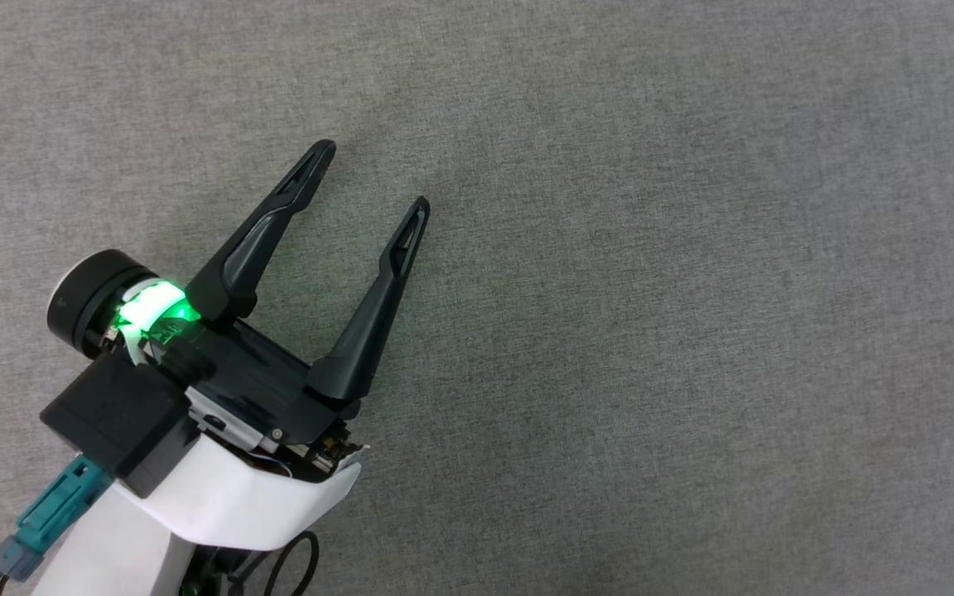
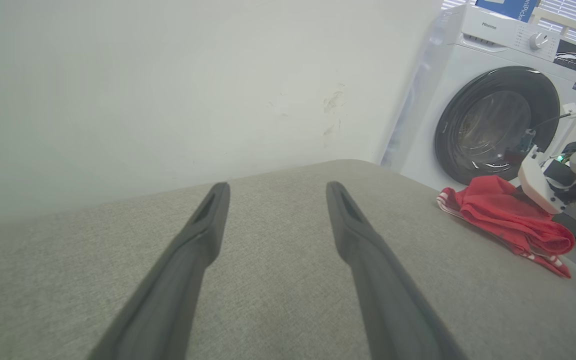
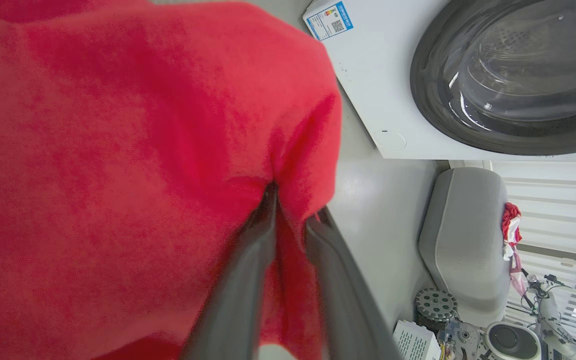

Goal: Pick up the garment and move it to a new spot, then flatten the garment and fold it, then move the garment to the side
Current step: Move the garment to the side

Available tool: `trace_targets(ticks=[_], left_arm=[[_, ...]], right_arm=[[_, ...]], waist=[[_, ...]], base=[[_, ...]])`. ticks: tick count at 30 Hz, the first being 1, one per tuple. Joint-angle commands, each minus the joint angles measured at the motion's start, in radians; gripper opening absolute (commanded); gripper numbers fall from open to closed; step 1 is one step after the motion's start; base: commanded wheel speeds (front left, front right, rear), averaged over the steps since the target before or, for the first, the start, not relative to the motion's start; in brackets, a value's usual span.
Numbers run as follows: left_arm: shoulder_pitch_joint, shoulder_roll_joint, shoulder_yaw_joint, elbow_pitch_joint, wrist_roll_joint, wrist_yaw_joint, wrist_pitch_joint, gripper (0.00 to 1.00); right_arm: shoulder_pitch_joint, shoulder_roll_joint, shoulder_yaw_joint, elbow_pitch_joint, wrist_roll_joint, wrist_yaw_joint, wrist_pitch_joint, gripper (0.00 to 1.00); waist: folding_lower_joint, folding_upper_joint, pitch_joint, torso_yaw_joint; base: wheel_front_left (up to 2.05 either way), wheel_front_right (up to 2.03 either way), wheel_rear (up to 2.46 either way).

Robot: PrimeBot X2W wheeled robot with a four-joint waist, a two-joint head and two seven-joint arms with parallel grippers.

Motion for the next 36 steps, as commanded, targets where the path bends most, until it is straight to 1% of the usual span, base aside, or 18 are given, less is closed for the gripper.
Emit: trace_targets(ticks=[1, 7, 10, 11, 13, 17, 18, 19, 22, 25, 31, 36], left_arm=[[0.001, 0.001, 0.001, 0.003, -0.001, 0.003, -0.008, 1.00], [0.022, -0.011, -0.007, 0.053, -0.013, 0.003, -0.035, 1.00], [0.040, -0.025, 0.000, 0.089, -0.029, 0.007, -0.055, 1.00], [0.040, -0.025, 0.000, 0.089, -0.029, 0.007, -0.055, 1.00], [0.065, -0.040, 0.014, 0.132, -0.046, 0.007, -0.074, 1.00], [0.111, -0.062, 0.042, 0.196, -0.072, 0.011, -0.087, 1.00], [0.111, -0.062, 0.042, 0.196, -0.072, 0.011, -0.087, 1.00], [0.123, -0.070, 0.051, 0.211, -0.079, 0.011, -0.089, 1.00], [0.163, -0.090, 0.081, 0.258, -0.094, 0.011, -0.093, 1.00], [0.199, -0.123, 0.118, 0.285, -0.100, 0.012, -0.095, 1.00], [0.281, -0.169, 0.179, 0.331, -0.093, 0.008, -0.094, 1.00], [0.327, -0.190, 0.199, 0.368, -0.078, 0.000, -0.093, 1.00]], right_arm=[[-0.005, 0.019, -0.013, 0.012, -0.022, -0.002, 0.003, 1.00], [-0.007, 0.059, -0.058, -0.007, -0.089, -0.002, -0.020, 1.00], [-0.009, 0.078, -0.054, -0.043, -0.094, -0.002, -0.033, 1.00], [-0.009, 0.078, -0.054, -0.043, -0.094, -0.002, -0.033, 1.00], [-0.010, 0.100, -0.037, -0.098, -0.077, -0.002, -0.050, 1.00], [0.012, 0.132, -0.008, -0.183, -0.003, -0.002, -0.083, 1.00], [0.012, 0.132, -0.008, -0.183, -0.003, -0.002, -0.083, 1.00], [0.026, 0.138, 0.002, -0.206, 0.018, -0.002, -0.096, 1.00], [0.059, 0.172, 0.029, -0.291, 0.100, -0.002, -0.111, 1.00], [0.116, 0.203, 0.051, -0.391, 0.171, -0.002, -0.123, 1.00], [0.271, 0.302, 0.075, -0.606, 0.300, -0.002, -0.160, 1.00], [0.402, 0.400, 0.073, -0.738, 0.353, -0.002, -0.216, 1.00]], waist=[[-0.0002, 0.0000, -0.005, 0.004], [-0.0002, 0.0000, -0.065, 0.013], [-0.0002, 0.0000, -0.120, 0.020], [-0.0002, 0.0000, -0.120, 0.020], [-0.0002, 0.0000, -0.186, 0.030], [-0.0002, 0.0000, -0.281, 0.052], [-0.0002, 0.0000, -0.281, 0.052], [-0.0002, 0.0000, -0.304, 0.058], [-0.0002, 0.0000, -0.374, 0.084], [-0.0002, 0.0000, -0.435, 0.110], [-0.0002, 0.0000, -0.527, 0.149], [-0.0002, 0.0000, -0.575, 0.176]], base=[[0.00, 0.00, 0.00], [0.00, 0.00, 0.00], [0.00, 0.00, 0.00], [0.00, 0.00, 0.00], [0.00, 0.00, 0.00], [0.00, 0.00, 0.00], [0.00, 0.00, 0.00], [0.00, 0.00, 0.00], [0.00, 0.00, 0.00], [0.00, 0.00, 0.00], [0.00, 0.00, 0.00], [0.00, 0.00, 0.00]])
